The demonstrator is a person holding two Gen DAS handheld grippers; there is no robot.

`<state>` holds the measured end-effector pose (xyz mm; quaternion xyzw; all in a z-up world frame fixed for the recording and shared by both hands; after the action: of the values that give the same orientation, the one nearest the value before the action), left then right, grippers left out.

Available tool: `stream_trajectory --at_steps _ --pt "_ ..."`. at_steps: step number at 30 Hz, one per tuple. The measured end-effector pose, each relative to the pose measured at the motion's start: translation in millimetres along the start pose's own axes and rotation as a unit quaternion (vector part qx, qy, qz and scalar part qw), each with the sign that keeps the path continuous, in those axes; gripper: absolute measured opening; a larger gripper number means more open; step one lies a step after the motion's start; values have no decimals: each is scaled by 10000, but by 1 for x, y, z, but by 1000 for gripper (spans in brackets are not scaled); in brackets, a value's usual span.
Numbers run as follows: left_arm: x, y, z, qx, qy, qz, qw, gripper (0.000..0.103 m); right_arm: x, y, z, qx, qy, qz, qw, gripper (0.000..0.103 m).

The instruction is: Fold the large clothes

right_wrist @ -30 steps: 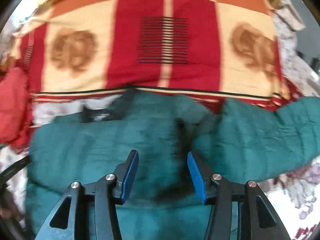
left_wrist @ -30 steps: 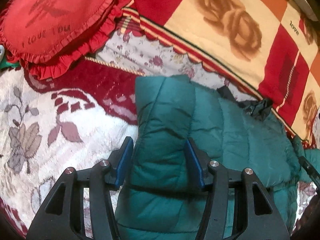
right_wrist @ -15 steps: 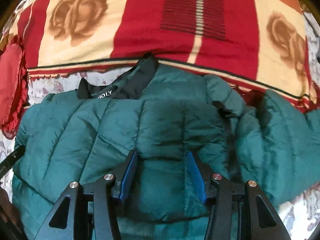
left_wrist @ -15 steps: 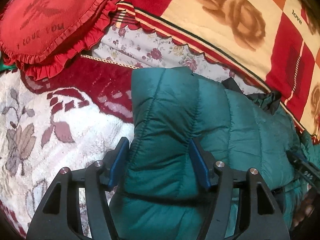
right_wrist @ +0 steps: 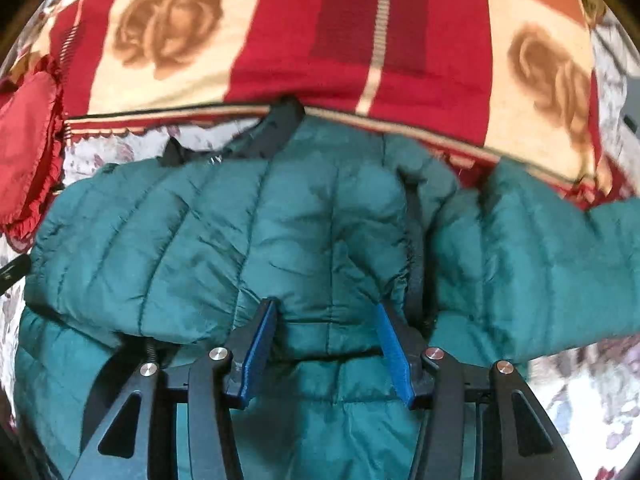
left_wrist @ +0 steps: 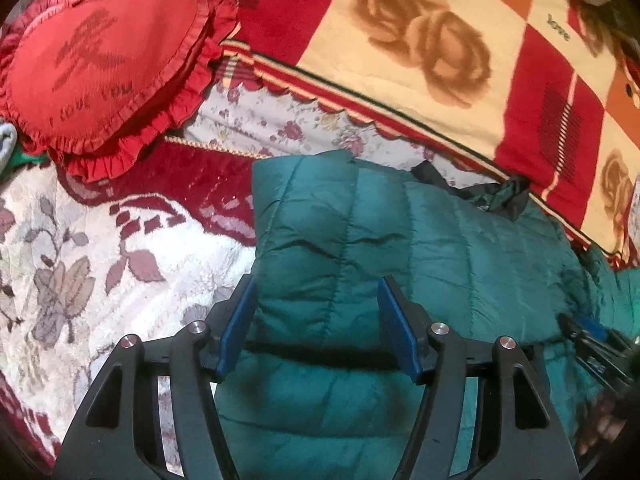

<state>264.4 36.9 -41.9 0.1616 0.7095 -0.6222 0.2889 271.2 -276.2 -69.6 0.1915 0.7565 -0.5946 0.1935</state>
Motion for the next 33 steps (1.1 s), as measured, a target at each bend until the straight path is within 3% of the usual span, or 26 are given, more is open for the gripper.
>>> stream_trajectory --at_steps 7,11,20,26,33 --pt "3 -17 12 22 116 179 9998 62 9 -19 -4 -154 -84 28 9998 50" --pt "7 -23 20 80 122 200 9997 62 20 -42 -2 -167 -154 234 9995 66" --pt "21 -26 30 144 219 104 9996 62 36 -52 4 -231 -157 308 9991 67" --pt "40 -2 37 23 374 -342 9987 62 54 -38 15 -227 -28 13 9997 67" --pt "43 -10 36 153 289 -275 9991 62 40 -76 18 -207 78 352 9991 67"
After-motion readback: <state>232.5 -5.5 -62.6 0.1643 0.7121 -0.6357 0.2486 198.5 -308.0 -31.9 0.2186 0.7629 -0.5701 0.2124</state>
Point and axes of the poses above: each gripper's, at about its wrist camera, not at the fingertips, and y roughly the way its jaws point, z to its right, x to its underside, the point moved 7 cm from there along y, roughly the way its jaws point, and after that the axes turned 10 degrees about -x, right-handed, at the moved point
